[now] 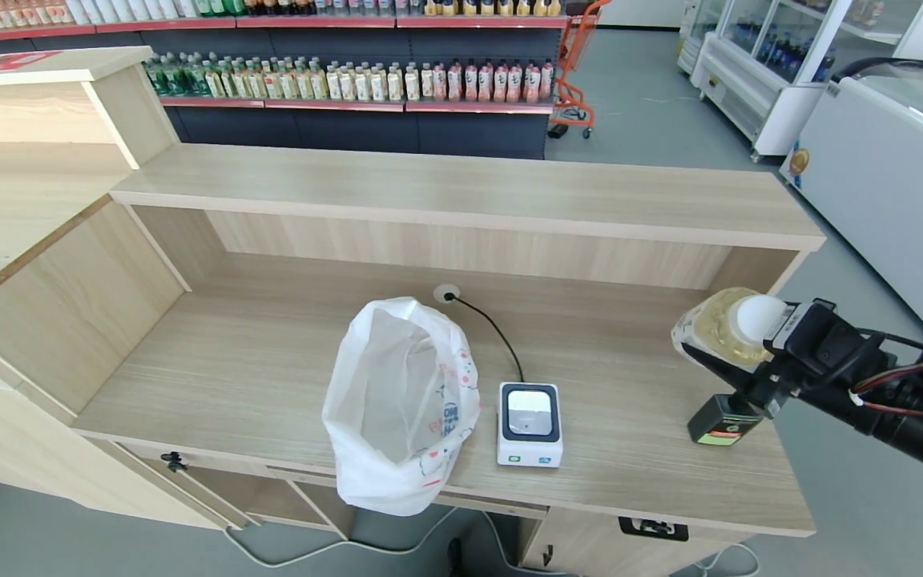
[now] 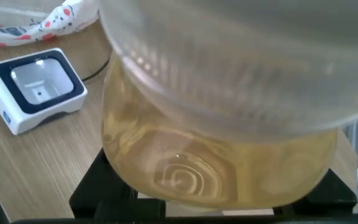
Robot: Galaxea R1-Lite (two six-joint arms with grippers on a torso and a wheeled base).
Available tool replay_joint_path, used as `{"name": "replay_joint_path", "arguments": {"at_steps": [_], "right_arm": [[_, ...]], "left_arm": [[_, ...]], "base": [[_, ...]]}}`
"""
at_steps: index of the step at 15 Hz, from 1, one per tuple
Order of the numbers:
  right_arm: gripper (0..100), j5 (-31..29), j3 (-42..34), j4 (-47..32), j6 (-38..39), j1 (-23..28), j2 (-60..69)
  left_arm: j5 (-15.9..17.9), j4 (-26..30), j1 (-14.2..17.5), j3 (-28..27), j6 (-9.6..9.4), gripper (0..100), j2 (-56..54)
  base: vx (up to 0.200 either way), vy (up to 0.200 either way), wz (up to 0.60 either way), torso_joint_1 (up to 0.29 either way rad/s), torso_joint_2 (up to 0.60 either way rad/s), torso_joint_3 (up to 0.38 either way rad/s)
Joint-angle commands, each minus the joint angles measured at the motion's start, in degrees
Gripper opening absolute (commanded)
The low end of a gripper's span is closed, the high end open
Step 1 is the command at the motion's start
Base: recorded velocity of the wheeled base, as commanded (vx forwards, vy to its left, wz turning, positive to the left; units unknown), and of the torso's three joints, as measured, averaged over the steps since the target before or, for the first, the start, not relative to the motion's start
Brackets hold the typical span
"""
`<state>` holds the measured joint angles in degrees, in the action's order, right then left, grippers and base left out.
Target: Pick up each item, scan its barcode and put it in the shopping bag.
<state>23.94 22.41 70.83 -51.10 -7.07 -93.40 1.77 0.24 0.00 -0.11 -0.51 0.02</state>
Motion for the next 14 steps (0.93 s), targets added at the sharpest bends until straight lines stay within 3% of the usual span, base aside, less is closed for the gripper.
{"name": "replay_joint_path", "arguments": {"at_steps": [1, 3, 14], "right_arm": [[0, 0.1, -0.1, 4.5, -0.5, -0.5, -5.8], [0, 0.0, -0.3, 7.3, -1.0, -0.6, -8.1], [0, 1.9, 5.9, 14.4, -3.6, -4.5, -23.2]], "left_arm": [[0.0, -0.1, 0.0, -0.1, 0.07, 0, 0.1], [0.0, 0.0, 0.0, -0.1, -0.02, 0, 0.1], [0.0, 0.0, 0.0, -0.1, -0.02, 0, 0.1]], "base": [[0.0, 0.2, 0.0, 0.002, 0.0, 0.007], [0.0, 0.2, 0.0, -0.002, 0.0, 0.005], [0.0, 0.0, 0.0, 0.0, 0.0, 0.0]]}}
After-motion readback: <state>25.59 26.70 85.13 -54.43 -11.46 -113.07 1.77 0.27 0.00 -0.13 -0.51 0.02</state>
